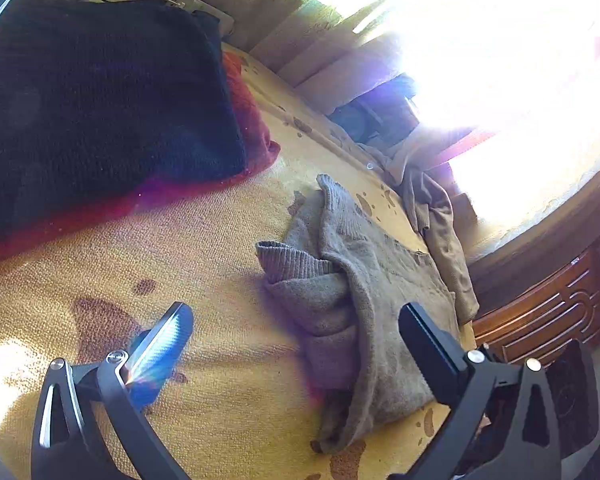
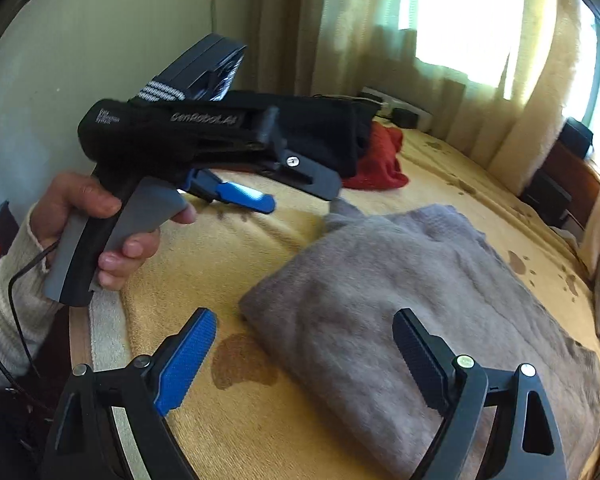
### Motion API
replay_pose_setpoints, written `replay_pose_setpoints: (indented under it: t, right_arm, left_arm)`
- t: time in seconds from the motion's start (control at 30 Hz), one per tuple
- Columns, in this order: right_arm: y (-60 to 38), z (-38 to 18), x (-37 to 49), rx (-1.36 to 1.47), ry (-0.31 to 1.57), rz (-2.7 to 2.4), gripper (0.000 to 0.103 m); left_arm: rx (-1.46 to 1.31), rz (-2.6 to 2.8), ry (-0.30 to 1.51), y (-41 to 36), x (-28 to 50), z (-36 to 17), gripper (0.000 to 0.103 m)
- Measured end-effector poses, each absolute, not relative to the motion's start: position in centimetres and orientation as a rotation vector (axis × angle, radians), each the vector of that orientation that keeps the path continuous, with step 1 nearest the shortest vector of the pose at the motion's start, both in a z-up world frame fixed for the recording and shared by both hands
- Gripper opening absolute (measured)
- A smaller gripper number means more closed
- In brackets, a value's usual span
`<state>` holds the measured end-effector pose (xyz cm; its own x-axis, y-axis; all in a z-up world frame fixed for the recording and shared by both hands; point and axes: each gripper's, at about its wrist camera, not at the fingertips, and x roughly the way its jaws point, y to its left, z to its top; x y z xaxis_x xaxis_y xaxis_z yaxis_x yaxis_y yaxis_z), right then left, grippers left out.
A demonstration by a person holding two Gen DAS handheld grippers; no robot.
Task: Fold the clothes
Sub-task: 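Grasp the folded sweater edge with the left gripper while the right gripper grasps it too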
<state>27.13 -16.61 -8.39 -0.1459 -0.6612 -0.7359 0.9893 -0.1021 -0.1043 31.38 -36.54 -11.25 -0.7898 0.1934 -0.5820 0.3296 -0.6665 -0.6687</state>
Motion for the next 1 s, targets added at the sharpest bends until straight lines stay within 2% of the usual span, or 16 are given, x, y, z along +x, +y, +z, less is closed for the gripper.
replay_pose_setpoints:
  t: [0.27, 0.3, 0.43, 0.57, 0.67, 0.77, 1.0]
  right_arm:
    - [-20.1, -11.5, 26.1, 0.722, 0.798, -1.624, 0.091]
    - [-20.0, -11.3, 25.6, 0.736, 0.78, -1.64, 0.086]
    - [-19.2, -10.4, 22.5, 0.837, 0.641, -1.694, 0.038]
    - [-18.4, -10.0, 20.7, 0.887, 0.531, -1.717, 0.027]
    - [-17.6, -8.5, 21.0, 0.825, 0.507, -1.767, 0.017]
    - [-16.6, -6.8, 20.9, 0.764, 0.476, -1.816, 0.015]
    - [-15.1, -5.3, 20.1, 0.728, 0.444, -1.831, 0.015]
  left_arm:
    - [1.021, -2.613, 1.245, -36.8, 30.9, -11.5, 0.103]
    - [1.028, -2.615, 1.239, -36.9, 31.0, -11.5, 0.103]
    - [1.046, -2.617, 1.228, -37.1, 30.9, -11.4, 0.103]
    - [1.075, -2.592, 1.271, -37.4, 30.7, -11.4, 0.103]
    - [1.13, -2.563, 1.419, -37.7, 30.5, -11.5, 0.103]
    - [1.18, -2.538, 1.652, -37.6, 29.7, -11.5, 0.103]
    - [1.343, -2.474, 1.762, -35.5, 25.3, -11.9, 0.103]
